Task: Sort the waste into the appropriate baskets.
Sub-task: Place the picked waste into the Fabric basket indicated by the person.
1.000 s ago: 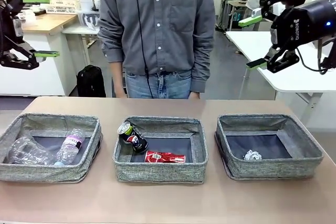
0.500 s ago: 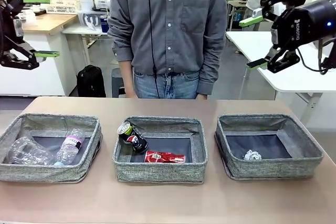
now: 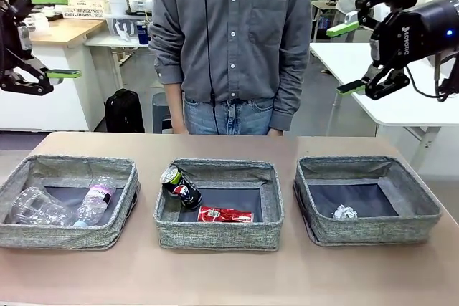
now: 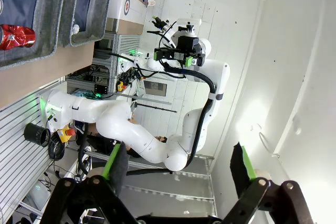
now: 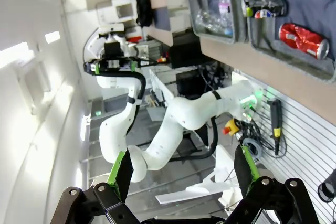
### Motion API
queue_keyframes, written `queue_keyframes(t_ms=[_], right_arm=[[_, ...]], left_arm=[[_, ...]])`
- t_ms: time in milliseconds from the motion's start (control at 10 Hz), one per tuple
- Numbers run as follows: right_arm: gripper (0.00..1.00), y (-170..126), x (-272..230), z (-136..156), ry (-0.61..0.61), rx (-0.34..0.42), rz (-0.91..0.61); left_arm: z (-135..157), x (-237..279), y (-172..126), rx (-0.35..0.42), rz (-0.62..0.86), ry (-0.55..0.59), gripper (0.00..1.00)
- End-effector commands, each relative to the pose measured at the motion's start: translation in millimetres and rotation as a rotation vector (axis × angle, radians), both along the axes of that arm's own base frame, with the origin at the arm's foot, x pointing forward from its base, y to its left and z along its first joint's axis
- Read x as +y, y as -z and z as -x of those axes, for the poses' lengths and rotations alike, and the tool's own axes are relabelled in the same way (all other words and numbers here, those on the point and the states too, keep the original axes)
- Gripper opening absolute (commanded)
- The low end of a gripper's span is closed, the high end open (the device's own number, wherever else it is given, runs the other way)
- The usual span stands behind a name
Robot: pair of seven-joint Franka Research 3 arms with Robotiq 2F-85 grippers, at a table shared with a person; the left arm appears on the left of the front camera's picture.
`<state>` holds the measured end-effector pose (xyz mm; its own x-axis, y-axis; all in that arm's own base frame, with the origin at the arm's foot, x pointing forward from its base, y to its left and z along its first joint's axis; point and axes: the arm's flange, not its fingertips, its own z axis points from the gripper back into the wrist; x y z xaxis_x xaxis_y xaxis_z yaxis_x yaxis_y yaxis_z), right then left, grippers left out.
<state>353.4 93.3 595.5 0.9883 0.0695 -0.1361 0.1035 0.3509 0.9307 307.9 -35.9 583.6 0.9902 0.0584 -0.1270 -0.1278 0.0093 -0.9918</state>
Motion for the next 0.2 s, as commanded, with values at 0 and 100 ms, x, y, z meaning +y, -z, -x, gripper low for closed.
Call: queue_keyframes(t_ms=[0,100], right_arm=[[1.00,-5.3,0.9,-0.7,0.000,0.010,-0.018],[1.00,-5.3,0.9,-0.7,0.000,0.010,-0.018]], left_arm=[[1.7,1.0,-1.7,0.002,-0.002,0.010,1.00],[1.7,1.0,-1.7,0.002,-0.002,0.010,1.00]])
